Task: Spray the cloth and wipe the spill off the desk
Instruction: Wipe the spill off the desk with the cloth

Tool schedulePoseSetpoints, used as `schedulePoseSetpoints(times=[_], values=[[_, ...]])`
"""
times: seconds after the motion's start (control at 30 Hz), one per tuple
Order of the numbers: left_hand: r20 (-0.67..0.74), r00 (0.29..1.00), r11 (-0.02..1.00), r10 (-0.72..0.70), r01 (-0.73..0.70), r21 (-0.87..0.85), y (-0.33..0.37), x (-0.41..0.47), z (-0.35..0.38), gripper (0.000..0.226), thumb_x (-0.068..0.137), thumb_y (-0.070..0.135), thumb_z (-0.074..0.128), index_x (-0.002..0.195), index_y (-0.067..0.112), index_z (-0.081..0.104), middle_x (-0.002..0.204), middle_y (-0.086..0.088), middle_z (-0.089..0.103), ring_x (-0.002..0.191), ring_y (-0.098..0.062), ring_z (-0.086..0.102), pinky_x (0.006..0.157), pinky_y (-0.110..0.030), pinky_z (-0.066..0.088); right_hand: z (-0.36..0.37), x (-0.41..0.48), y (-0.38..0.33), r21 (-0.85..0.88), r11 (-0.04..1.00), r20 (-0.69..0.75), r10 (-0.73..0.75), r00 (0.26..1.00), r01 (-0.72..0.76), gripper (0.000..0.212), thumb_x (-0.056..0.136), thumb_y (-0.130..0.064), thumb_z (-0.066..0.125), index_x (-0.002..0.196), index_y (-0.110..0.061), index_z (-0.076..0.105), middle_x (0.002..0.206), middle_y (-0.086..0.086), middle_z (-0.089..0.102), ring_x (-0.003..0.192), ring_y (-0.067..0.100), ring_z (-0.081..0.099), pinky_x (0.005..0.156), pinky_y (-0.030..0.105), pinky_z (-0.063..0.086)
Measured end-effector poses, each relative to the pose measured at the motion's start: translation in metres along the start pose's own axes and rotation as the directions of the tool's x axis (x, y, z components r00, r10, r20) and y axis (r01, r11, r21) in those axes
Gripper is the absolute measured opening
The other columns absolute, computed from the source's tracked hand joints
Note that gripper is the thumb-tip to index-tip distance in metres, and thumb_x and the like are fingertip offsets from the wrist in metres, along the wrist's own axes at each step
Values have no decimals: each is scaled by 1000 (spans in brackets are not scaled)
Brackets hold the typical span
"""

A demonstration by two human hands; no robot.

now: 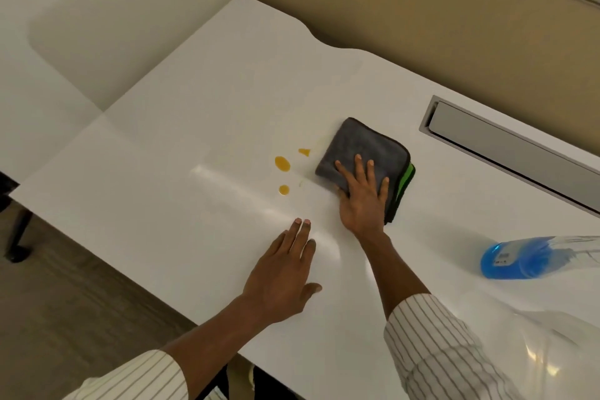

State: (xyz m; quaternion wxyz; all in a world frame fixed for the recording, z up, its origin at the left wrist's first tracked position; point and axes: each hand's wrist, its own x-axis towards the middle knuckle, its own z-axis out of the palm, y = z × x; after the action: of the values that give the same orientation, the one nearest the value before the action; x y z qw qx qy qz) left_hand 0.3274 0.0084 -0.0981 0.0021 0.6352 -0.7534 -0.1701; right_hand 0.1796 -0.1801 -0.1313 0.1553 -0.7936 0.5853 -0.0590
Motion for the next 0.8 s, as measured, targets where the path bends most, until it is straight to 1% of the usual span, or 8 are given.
schedulePoseSetpoints(times=[0.07,0.13,0.3,0.37,0.5,0.63,0.7,0.8], values=[[18,1000,1000,3,-2,-31,2,0,-4,86,105,60,50,166,8,20,176,-14,-10,163,-30,-11,127,-39,-1,1,-11,-7,8,995,-17,96,995,-96,56,109,-40,40,162,-44,21,176,-1,4,162,27,-6,127,64,-7],[42,999,999,4,-2,-46,3,0,-8,86,105,59,49,167,9,16,176,-13,-13,162,-29,-14,128,-39,-1,4,-32,-15,14,994,3,107,994,-107,56,110,-44,37,163,-43,19,176,0,2,162,28,-9,126,64,-8],[56,998,997,-13,18,-78,2,0,-7,86,105,59,51,167,10,16,176,-13,-13,163,-29,-13,133,-45,7,12,-42,-17,-43,976,87,-211,974,216,61,103,-51,28,163,-44,16,176,-1,1,162,28,-9,127,64,-4],[59,998,998,-2,5,-55,3,0,-8,85,105,56,52,166,7,18,175,-17,-11,163,-32,-12,133,-45,5,5,-17,-15,-45,962,124,-263,957,270,63,100,-52,21,163,-46,17,176,-2,0,162,27,-9,127,63,-4],[23,1000,999,-4,5,-41,4,3,-8,84,104,54,56,162,3,26,175,-21,-7,163,-35,-8,131,-44,7,-5,22,-5,-53,991,111,-118,987,125,56,108,-45,34,161,-49,17,176,-3,2,162,26,-7,127,64,-3],[3,1000,999,1,-1,-38,2,3,-5,92,103,57,55,164,1,17,173,-21,-14,162,-35,-14,132,-46,1,-7,-2,0,-50,996,51,71,996,-69,60,110,-42,38,163,-45,12,176,0,-2,162,28,-11,126,67,-5],[19,1000,998,11,-10,-55,-1,1,-2,93,103,59,52,165,2,13,173,-19,-17,161,-33,-16,133,-47,4,-3,-22,-3,-28,996,59,80,995,-79,60,110,-42,39,163,-45,12,176,0,-4,161,27,-13,125,67,-7],[32,999,999,10,-8,-54,-2,-1,-3,93,105,60,48,167,5,7,173,-17,-19,161,-31,-18,133,-48,6,6,-38,-10,-37,996,72,-73,995,76,61,108,-41,42,163,-46,14,175,-2,-2,161,27,-13,124,64,-10]])
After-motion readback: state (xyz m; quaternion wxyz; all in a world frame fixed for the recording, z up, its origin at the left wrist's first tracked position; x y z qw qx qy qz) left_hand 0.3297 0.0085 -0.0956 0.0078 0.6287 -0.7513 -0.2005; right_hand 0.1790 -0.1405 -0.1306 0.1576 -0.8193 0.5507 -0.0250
